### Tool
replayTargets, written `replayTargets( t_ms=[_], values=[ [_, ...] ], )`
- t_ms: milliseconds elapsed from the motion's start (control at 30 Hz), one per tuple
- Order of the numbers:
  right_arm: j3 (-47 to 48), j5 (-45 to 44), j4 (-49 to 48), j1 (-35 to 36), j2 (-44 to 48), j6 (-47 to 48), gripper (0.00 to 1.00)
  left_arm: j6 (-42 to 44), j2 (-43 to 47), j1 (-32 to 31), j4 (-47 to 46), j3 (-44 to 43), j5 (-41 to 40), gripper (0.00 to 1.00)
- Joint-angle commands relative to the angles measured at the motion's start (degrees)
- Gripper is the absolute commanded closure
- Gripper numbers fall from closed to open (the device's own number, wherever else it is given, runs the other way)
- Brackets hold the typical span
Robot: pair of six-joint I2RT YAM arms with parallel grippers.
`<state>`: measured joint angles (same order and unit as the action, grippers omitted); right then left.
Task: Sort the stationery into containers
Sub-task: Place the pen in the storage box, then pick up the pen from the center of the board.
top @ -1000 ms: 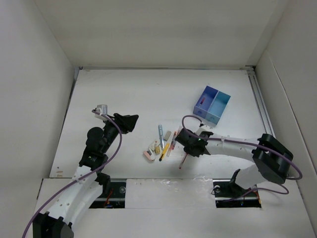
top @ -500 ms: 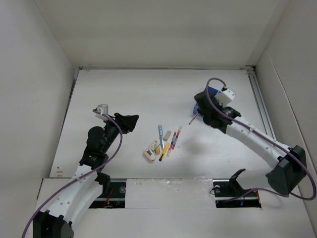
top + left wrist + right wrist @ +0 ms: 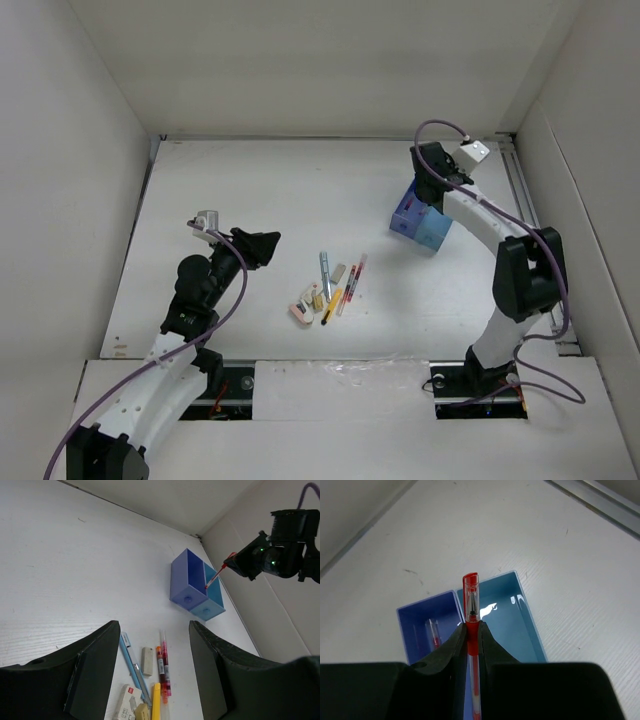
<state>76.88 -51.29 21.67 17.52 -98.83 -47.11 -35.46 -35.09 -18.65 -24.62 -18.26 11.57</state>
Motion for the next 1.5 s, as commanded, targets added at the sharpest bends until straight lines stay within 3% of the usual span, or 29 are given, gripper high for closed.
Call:
replayTargets(
  t_ms=[0, 367, 433, 567, 700, 767, 833, 867, 900, 933, 1033, 1100, 1200, 1300, 1467],
  values=[
    [4.5, -3.5, -1.9, 0.1, -2.8, 3.3, 1.00, -0.1, 0.3, -0.2, -3.3, -0.9, 0.2, 0.46],
    [4.5, -2.2, -2.7, 3.5, -5.6, 2.2, 0.98, -0.1, -0.8, -0.2, -2.8, -0.9, -0.3, 0.46],
    [4.5, -1.7, -2.1, 4.0, -5.6, 1.5, 0.91, -0.1, -0.2, -0.2, -2.8, -0.9, -0.3, 0.46],
    [4.5, -0.1, -1.4, 4.6, -5.0, 1.5, 0.66, -0.1, -0.2, -0.2, -2.8, -0.9, -0.3, 0.46],
    [4.5, -0.1, -0.2, 5.2, -2.1, 1.5, 0.50, -0.1, -0.2, -0.2, -2.8, -0.9, -0.3, 0.46],
    [4.5, 1.4, 0.3, 6.9, -0.5, 1.5, 0.47, -0.1, -0.2, -0.2, -2.8, -0.9, 0.3, 0.46],
    [2.6, 2.6, 0.3, 8.4, 2.5, 1.5, 0.48, -0.1, -0.2, -0.2, -2.8, -0.9, 0.3, 0.46],
    [0.5, 6.1, -0.2, 10.0, 4.4, 1.0, 0.59, -0.1, -0.2, -0.2, -2.8, -0.9, 0.3, 0.46],
    [-0.8, 8.4, -0.2, 10.8, 5.3, 1.0, 0.59, -0.1, -0.2, -0.2, -2.8, -0.9, 0.3, 0.46],
    [-2.0, 10.5, -0.2, 11.7, 6.2, 0.3, 0.75, -0.1, -0.2, -0.2, -2.8, -0.9, 0.3, 0.46],
    [-7.5, 17.5, -1.5, 16.4, 8.7, -0.3, 0.99, -0.1, 0.3, -0.2, -2.8, -0.9, 0.3, 0.46],
    [-10.1, 20.7, -2.8, 21.2, 9.3, -0.3, 0.99, -0.1, -0.2, -0.2, -2.8, -0.9, 0.3, 0.46],
    [-12.2, 21.3, -3.3, 26.1, 8.5, -1.7, 0.88, -0.1, -0.2, -0.2, -3.4, -0.9, 0.9, 0.46],
    [-12.2, 20.3, -2.1, 30.2, 5.5, -4.0, 0.67, -0.1, -0.2, -0.2, -3.4, -0.9, 0.9, 0.46],
    [-12.7, 19.1, -2.2, 30.7, 0.3, -5.7, 0.56, -0.1, 0.4, -0.2, -2.9, -0.9, 0.9, 0.46]
  ],
)
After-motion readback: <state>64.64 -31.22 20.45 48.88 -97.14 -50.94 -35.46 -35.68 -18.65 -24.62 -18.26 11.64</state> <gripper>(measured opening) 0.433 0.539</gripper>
